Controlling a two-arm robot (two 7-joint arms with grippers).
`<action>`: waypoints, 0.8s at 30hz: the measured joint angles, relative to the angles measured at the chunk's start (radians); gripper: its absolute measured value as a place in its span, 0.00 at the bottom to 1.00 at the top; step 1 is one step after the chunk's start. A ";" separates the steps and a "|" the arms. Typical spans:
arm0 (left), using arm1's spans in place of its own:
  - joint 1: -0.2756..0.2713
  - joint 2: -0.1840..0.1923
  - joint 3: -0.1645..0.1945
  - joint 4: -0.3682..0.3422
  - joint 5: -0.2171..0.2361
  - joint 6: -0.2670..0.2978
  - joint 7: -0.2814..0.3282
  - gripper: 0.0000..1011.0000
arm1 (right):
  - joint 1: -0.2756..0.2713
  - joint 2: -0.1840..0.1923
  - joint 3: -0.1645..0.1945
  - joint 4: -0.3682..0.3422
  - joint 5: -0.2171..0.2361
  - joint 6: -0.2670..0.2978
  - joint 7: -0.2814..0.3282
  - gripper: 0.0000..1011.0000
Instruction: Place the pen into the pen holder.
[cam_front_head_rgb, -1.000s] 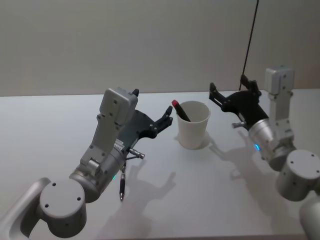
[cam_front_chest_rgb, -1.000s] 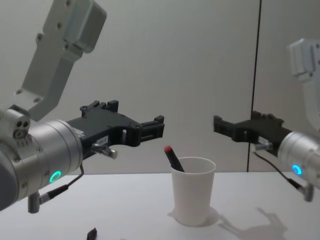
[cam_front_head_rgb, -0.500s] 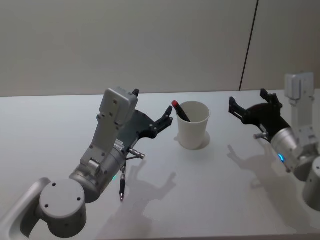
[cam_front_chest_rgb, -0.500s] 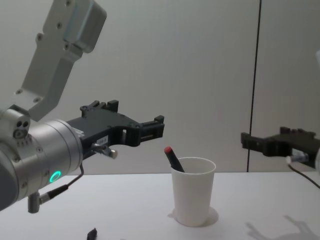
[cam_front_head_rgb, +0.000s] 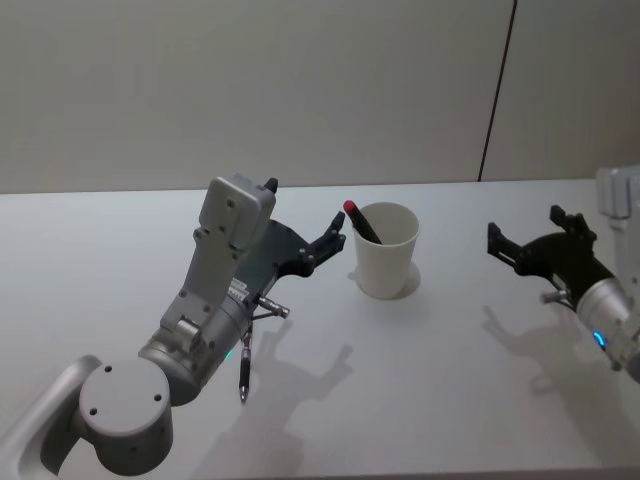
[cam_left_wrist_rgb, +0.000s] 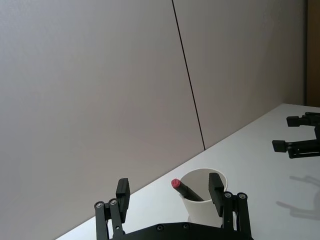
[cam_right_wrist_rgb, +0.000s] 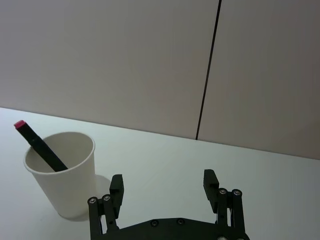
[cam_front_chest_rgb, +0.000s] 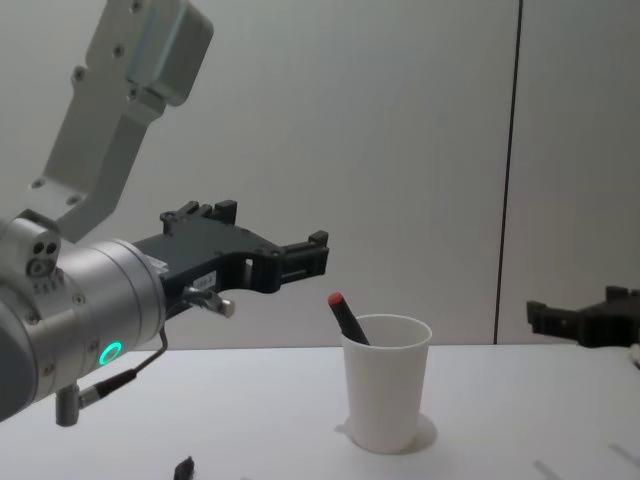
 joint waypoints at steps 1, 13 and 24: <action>0.000 0.000 0.000 0.000 0.000 0.000 0.000 0.99 | -0.003 0.002 0.002 -0.003 0.000 0.002 0.001 0.99; 0.000 0.000 0.000 0.000 0.000 0.000 0.000 0.99 | -0.038 0.028 0.017 -0.044 -0.008 0.038 0.014 0.99; 0.001 0.000 -0.001 -0.001 0.000 0.008 0.000 0.99 | -0.050 0.037 0.022 -0.058 -0.010 0.051 0.018 0.99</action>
